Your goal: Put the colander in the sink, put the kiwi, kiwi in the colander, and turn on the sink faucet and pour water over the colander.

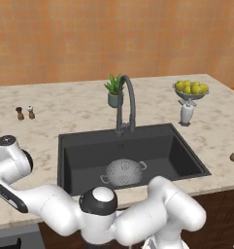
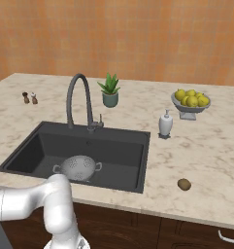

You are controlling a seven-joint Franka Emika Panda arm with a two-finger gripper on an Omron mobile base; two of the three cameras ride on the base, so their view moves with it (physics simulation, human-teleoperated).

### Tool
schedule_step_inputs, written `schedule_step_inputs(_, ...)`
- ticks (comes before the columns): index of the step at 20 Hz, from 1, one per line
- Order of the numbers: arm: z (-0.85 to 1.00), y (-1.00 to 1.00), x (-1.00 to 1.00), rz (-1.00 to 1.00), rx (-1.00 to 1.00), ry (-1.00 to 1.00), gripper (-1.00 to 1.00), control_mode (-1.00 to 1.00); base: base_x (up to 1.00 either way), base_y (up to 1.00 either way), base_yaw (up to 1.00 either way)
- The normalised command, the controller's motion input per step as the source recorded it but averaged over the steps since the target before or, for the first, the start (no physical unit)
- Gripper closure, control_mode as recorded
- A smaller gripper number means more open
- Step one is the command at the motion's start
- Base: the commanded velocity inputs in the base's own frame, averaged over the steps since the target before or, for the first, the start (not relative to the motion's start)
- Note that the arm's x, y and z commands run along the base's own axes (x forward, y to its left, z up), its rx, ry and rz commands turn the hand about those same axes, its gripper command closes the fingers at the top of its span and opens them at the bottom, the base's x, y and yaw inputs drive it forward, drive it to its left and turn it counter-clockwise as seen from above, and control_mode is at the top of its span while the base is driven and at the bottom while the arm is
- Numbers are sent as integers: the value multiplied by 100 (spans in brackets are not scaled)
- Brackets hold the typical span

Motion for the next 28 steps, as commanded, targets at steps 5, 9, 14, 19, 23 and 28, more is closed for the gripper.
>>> schedule_step_inputs(5, -25, 8, 24, 0, 0, 0, -100, -100, 0, 0, 0)
schedule_step_inputs(9, -24, 11, 27, 0, 0, 0, -100, -100, 0, 0, 0)
schedule_step_inputs(14, -24, 26, 22, 0, 0, 0, -100, -100, 0, 0, 0)
schedule_step_inputs(19, -11, 16, 0, 0, 0, 0, 100, -100, 0, 0, 0)
schedule_step_inputs(23, 0, -40, -35, -6, -2, -2, 100, -100, 0, 0, 0)
schedule_step_inputs(28, 0, -100, -12, -27, 0, -6, 100, -100, 0, 0, 0)
